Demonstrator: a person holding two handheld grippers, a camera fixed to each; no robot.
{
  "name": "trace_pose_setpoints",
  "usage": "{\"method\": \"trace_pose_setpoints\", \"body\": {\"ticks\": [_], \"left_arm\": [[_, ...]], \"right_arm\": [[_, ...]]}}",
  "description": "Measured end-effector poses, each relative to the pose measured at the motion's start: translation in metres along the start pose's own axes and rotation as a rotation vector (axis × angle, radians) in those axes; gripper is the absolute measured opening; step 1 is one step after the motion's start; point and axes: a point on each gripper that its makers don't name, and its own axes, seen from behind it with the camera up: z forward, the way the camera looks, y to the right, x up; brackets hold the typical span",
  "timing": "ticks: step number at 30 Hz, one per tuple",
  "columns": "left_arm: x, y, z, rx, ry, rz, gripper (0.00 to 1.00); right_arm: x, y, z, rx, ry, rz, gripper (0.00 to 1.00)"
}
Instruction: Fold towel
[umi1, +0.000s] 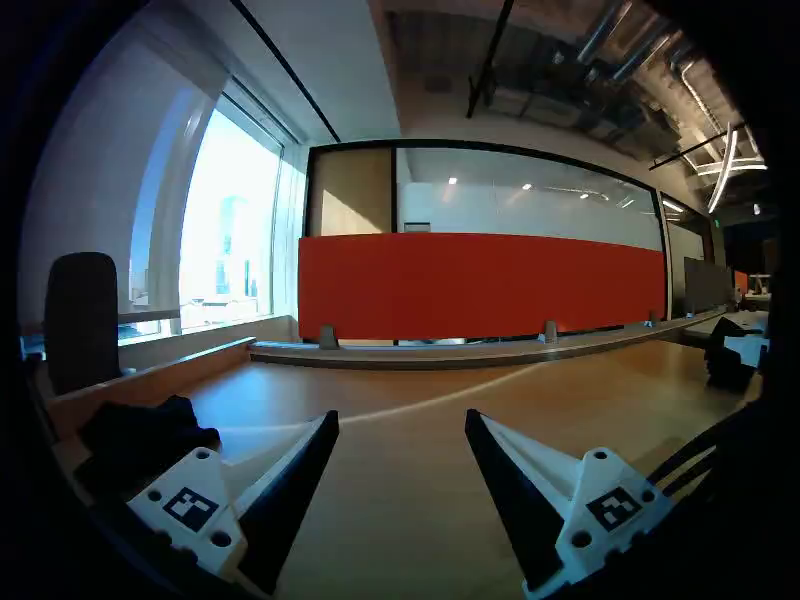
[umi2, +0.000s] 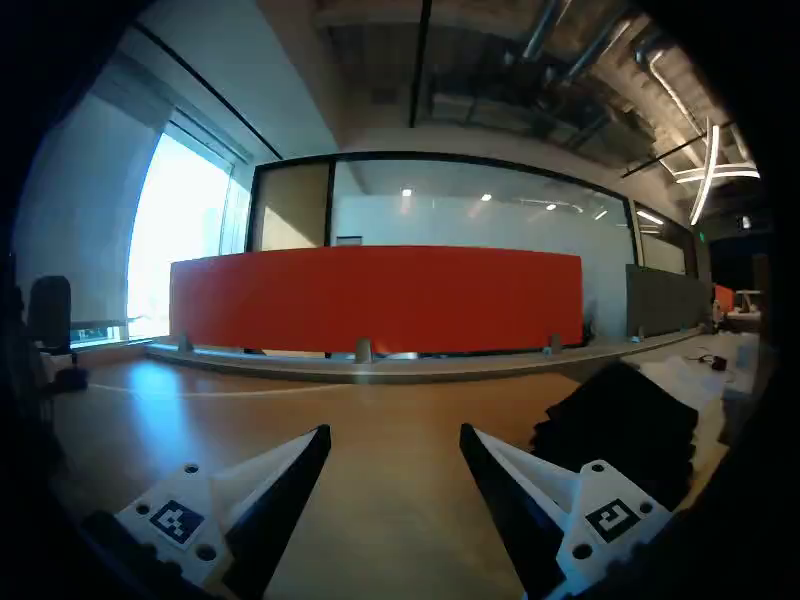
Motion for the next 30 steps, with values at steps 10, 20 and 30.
{"method": "trace_pose_setpoints", "body": {"ticks": [10, 20, 30], "left_arm": [[-0.0002, 0.0009, 0.0002, 0.000, 0.000, 0.000, 0.94], [0.0003, 0.0008, 0.0001, 0.000, 0.000, 0.000, 0.94], [0.0006, 0.0004, -0.0001, 0.000, 0.000, 0.000, 0.94]], "right_arm": [[0.0019, -0.0014, -0.0019, 0.005, 0.002, -0.002, 1.00], [0.0017, -0.0017, -0.0019, 0.007, 0.001, -0.002, 1.00], [0.0012, -0.0010, -0.0017, 0.007, 0.001, -0.002, 1.00]]}}
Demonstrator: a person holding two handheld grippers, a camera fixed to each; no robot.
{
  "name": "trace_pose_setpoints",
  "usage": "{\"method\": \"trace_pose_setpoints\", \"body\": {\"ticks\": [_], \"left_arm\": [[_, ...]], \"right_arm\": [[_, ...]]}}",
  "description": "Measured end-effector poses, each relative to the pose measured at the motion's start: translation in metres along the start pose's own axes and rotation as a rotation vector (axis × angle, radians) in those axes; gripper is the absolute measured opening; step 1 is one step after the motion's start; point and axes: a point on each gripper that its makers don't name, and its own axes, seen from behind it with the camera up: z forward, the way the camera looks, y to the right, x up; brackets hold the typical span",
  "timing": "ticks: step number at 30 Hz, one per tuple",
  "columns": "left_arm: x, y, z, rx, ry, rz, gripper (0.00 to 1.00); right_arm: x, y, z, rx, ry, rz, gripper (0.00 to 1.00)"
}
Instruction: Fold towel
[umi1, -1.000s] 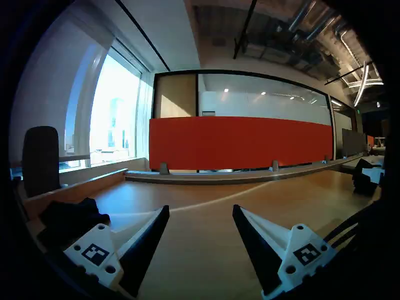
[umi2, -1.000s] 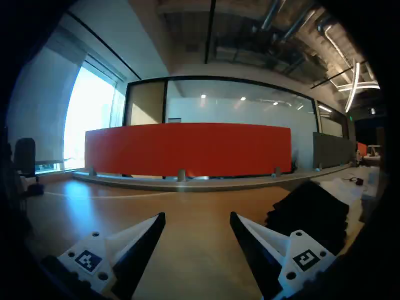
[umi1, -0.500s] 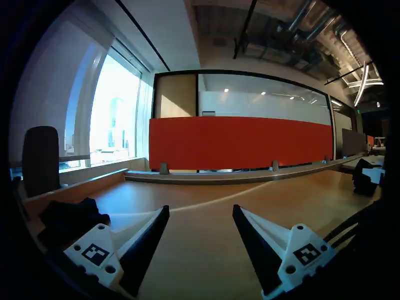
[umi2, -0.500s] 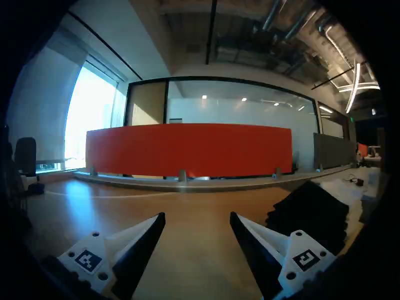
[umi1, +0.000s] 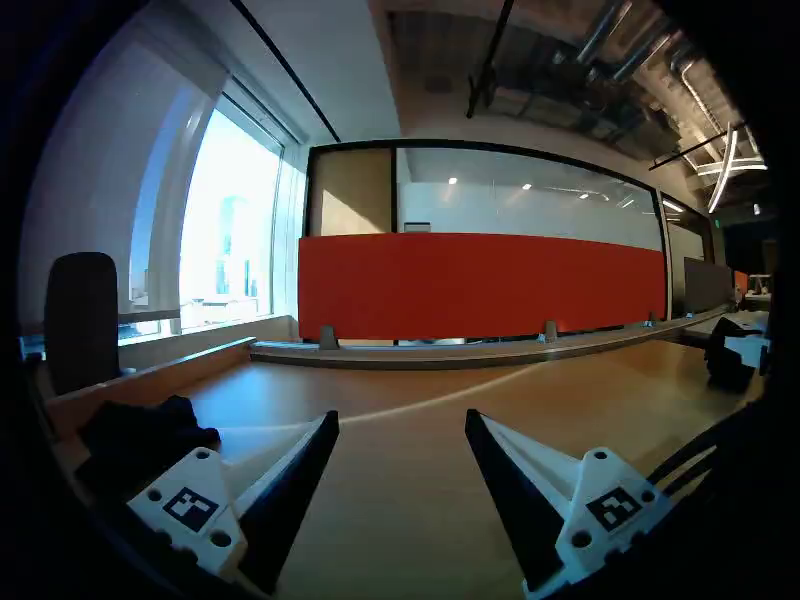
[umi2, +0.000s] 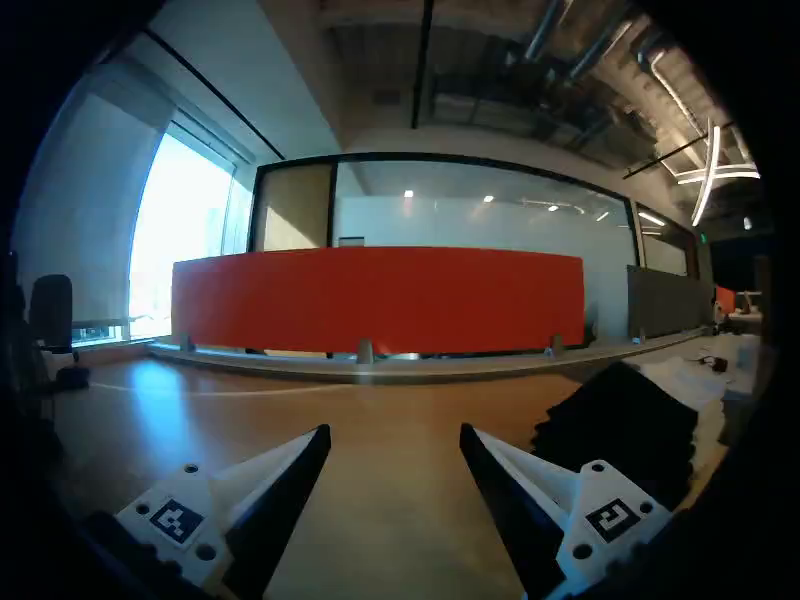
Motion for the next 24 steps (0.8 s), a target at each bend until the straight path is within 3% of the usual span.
{"method": "trace_pose_setpoints", "body": {"ticks": [24], "left_arm": [[0.0020, -0.0009, 0.0003, 0.000, -0.001, 0.000, 0.94]], "right_arm": [[0.0008, -0.0003, -0.0009, 0.000, 0.000, 0.000, 1.00]]}}
